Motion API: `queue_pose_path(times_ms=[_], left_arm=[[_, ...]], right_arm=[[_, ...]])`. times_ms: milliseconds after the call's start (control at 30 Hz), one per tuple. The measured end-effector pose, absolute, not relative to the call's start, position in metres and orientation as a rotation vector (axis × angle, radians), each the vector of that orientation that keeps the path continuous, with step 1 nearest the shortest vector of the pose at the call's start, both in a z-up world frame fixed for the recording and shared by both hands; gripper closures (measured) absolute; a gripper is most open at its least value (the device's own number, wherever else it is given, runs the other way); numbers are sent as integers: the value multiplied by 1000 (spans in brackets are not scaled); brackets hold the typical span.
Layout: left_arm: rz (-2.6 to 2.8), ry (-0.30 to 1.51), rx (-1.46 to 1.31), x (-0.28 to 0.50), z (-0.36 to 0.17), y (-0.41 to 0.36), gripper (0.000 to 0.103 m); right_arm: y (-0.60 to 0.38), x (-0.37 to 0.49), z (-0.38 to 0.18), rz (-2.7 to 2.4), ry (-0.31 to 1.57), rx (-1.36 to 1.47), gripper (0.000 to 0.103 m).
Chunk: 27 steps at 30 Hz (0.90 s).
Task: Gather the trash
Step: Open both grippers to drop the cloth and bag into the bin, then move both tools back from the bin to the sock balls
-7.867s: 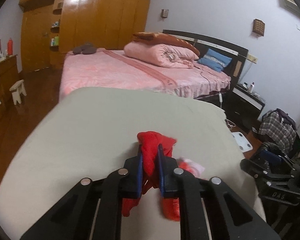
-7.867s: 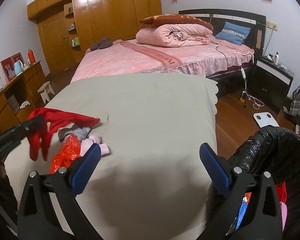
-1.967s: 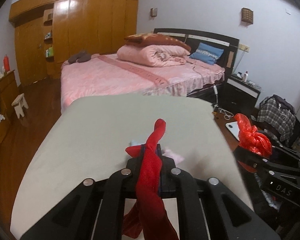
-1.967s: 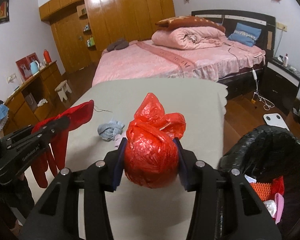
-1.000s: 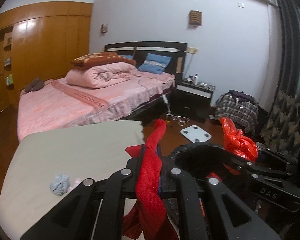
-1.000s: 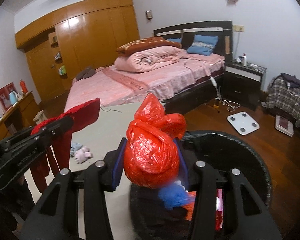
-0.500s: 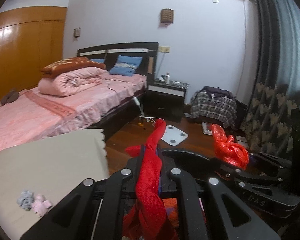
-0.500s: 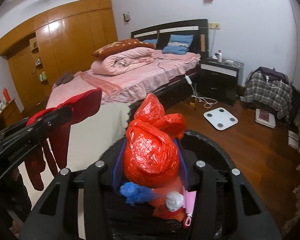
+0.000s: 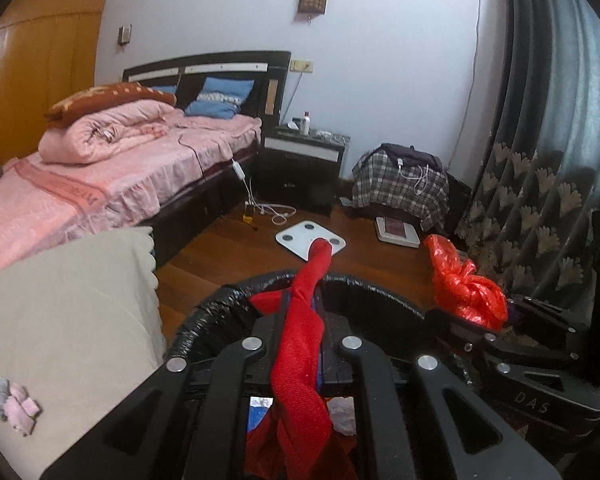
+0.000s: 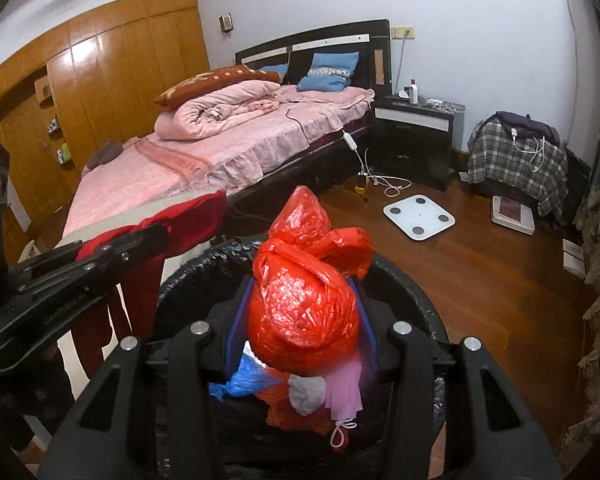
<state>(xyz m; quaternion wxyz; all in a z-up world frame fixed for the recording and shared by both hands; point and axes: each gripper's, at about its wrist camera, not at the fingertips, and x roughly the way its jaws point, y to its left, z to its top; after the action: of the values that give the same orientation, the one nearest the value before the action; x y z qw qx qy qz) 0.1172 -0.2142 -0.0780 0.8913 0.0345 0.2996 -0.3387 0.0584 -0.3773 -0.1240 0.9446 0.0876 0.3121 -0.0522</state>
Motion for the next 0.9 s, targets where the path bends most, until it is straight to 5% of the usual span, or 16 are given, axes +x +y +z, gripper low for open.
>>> queue_pose_path(times_ms=[167, 267, 500, 567, 900], left_arm=[[-745, 669, 84, 123, -91, -222, 89], [-755, 680, 64, 125, -94, -219, 60], [-705, 654, 40, 128, -87, -192, 44], [-672, 639, 36, 127, -82, -180, 34], [-481, 569, 39, 114, -66, -98, 22]], right_arm=[[-380, 64, -135, -119, 664, 174, 53], [-382, 65, -138, -131, 668, 170, 40], [-385, 59, -137, -164, 648, 165, 11], [-384, 58, -135, -162, 645, 169, 8], [-341, 64, -123, -69, 625, 170, 6]])
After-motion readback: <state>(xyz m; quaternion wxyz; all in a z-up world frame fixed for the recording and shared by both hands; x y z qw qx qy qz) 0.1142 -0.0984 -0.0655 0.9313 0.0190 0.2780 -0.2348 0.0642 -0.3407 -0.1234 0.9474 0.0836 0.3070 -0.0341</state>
